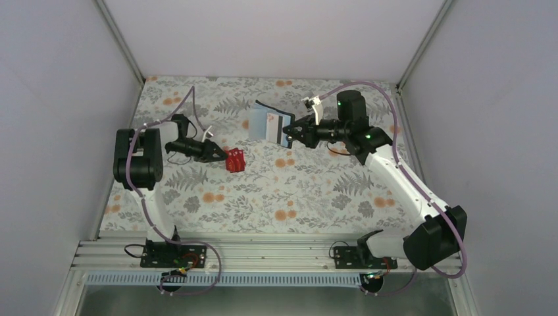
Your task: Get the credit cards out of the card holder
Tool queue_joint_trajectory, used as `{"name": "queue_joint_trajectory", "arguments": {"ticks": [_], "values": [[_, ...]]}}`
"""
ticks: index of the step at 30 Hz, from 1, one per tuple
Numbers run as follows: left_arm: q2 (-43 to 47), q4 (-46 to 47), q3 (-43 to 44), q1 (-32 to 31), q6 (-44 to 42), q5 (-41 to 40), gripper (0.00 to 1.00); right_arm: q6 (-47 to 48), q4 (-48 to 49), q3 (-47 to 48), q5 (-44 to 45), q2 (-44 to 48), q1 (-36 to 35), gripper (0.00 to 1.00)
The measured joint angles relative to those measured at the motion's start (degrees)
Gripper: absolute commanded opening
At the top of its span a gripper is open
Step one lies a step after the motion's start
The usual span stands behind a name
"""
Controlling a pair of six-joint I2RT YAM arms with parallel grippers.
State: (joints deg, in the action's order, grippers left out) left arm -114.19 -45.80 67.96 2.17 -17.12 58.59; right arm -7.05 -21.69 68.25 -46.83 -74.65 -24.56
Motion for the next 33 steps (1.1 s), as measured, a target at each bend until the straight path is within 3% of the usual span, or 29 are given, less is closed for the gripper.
{"name": "queue_joint_trajectory", "arguments": {"ticks": [2,7,9,10,18,24,29,33], "values": [[0.37,0.61,0.0,-0.17,0.72,-0.92,0.65,0.0,0.0,0.0,-0.28,0.0,-0.02,0.04],[4.66,0.98,-0.15,-0.07,0.96,-4.61,0.8,0.2,-0.02,0.0,-1.86,-0.31,-0.24,0.04],[9.35,0.63,0.13,0.7,-0.28,-4.83,0.98,0.61,-0.17,0.0,-2.89,-0.31,-0.28,0.04],[12.11,0.24,0.68,1.2,-1.4,-4.79,1.0,0.96,-0.15,0.0,-3.41,-0.31,-0.35,0.04],[32.57,-6.12,9.77,0.13,-15.58,4.07,1.0,2.16,-0.52,0.0,-4.5,-0.26,-0.68,0.04],[35.06,-10.4,13.14,-5.38,-19.87,12.02,1.0,2.51,-0.55,0.0,-6.54,-0.04,-1.42,0.04],[34.12,-7.74,13.75,-11.98,-16.11,6.88,1.0,3.48,-0.63,0.0,-8.68,1.38,-2.34,0.04],[30.84,-10.05,24.22,-13.44,-15.52,0.28,1.0,3.48,-0.63,0.0,-7.76,2.51,-2.56,0.04]]}}
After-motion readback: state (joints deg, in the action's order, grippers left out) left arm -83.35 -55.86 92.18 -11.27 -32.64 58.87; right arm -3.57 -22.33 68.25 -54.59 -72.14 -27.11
